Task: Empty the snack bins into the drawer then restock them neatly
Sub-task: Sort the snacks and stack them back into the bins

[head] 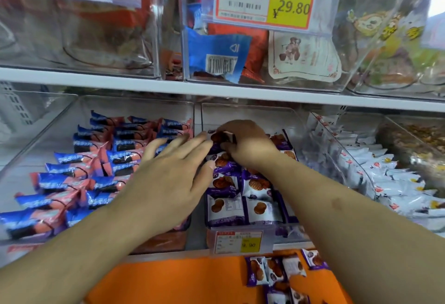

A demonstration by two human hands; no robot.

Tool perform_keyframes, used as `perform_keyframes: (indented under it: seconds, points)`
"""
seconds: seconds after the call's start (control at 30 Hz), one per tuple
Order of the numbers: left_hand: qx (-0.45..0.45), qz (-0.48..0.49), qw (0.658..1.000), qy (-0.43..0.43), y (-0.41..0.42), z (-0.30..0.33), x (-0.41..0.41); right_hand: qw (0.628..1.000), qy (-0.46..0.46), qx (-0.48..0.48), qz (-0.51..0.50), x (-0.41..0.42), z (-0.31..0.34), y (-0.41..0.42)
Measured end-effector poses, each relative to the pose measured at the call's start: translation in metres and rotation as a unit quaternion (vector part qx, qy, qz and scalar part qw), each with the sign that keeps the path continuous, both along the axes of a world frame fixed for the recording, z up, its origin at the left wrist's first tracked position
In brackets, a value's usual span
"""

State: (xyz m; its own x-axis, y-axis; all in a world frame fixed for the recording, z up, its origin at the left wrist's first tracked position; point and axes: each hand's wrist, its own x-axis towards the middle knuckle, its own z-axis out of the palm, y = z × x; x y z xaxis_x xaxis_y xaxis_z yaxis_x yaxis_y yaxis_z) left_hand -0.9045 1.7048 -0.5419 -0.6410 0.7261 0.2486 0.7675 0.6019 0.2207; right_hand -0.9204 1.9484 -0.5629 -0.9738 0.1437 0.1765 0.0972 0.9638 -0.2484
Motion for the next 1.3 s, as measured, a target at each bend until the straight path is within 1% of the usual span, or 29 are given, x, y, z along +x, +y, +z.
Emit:
perform_keyframes:
  seconds: [0.1,0.17,0.23,0.27,0.3,0.33,0.37,0.43,0.5,0.57,0.67,0.73,0.77,0.87,0.93,1.03,1.13,1.23,1.3]
  points:
    - [-0.008,0.005,1.0,-0.011,-0.002,0.004,-0.003,0.999,0.031,-0.008,-0.001,0.036,0.023,-0.002]
    - [-0.004,-0.011,1.0,0.01,-0.003,0.011,0.003,0.998,0.056,-0.006,0.017,0.084,0.044,-0.008]
    - [0.041,-0.067,0.997,0.025,-0.006,0.017,0.026,0.994,0.086,-0.049,0.056,0.146,0.062,-0.018]
    - [0.073,-0.109,0.991,0.007,-0.01,0.016,0.044,0.989,0.092,-0.087,0.075,0.179,0.066,-0.021]
    - [0.101,-0.153,0.983,-0.022,-0.013,0.012,0.064,0.984,0.085,-0.123,0.092,0.21,0.063,-0.022]
    - [0.111,-0.195,0.973,-0.052,-0.017,0.003,0.083,0.982,0.062,-0.149,0.099,0.237,0.054,-0.021]
    - [0.095,-0.227,0.966,-0.082,-0.018,-0.01,0.1,0.982,0.026,-0.164,0.093,0.26,0.038,-0.017]
    - [0.02,-0.254,0.959,-0.126,-0.014,-0.044,0.125,0.982,-0.054,-0.169,0.059,0.291,-0.01,-0.001]
    - [-0.065,-0.233,0.953,-0.18,-0.001,-0.096,0.141,0.975,-0.152,-0.159,0.018,0.308,-0.069,0.022]
    - [-0.11,-0.193,0.942,-0.251,0.016,-0.156,0.153,0.959,-0.253,-0.129,-0.01,0.315,-0.127,0.044]
    - [-0.143,-0.128,0.913,-0.361,0.043,-0.236,0.169,0.921,-0.368,-0.129,-0.027,0.315,-0.197,0.063]
    - [-0.131,-0.093,0.886,-0.434,0.061,-0.278,0.177,0.895,-0.425,-0.126,-0.048,0.308,-0.227,0.071]
    - [-0.125,-0.083,0.883,-0.445,0.069,-0.296,0.18,0.885,-0.443,-0.129,-0.061,0.305,-0.239,0.074]
    - [-0.139,-0.071,0.881,-0.447,0.096,-0.333,0.195,0.87,-0.468,-0.138,-0.074,0.3,-0.265,0.079]
    - [-0.17,-0.073,0.883,-0.432,0.111,-0.339,0.203,0.865,-0.482,-0.124,-0.061,0.304,-0.279,0.078]
    - [-0.186,-0.071,0.883,-0.426,0.126,-0.339,0.213,0.879,-0.459,-0.112,-0.065,0.314,-0.288,0.075]
    - [-0.169,-0.045,0.874,-0.454,0.13,-0.338,0.218,0.885,-0.434,-0.144,-0.086,0.318,-0.287,0.076]
    - [-0.146,-0.058,0.878,-0.451,0.125,-0.336,0.222,0.89,-0.422,-0.149,-0.086,0.32,-0.284,0.075]
    - [-0.128,-0.063,0.871,-0.47,0.118,-0.336,0.222,0.896,-0.409,-0.155,-0.079,0.321,-0.28,0.073]
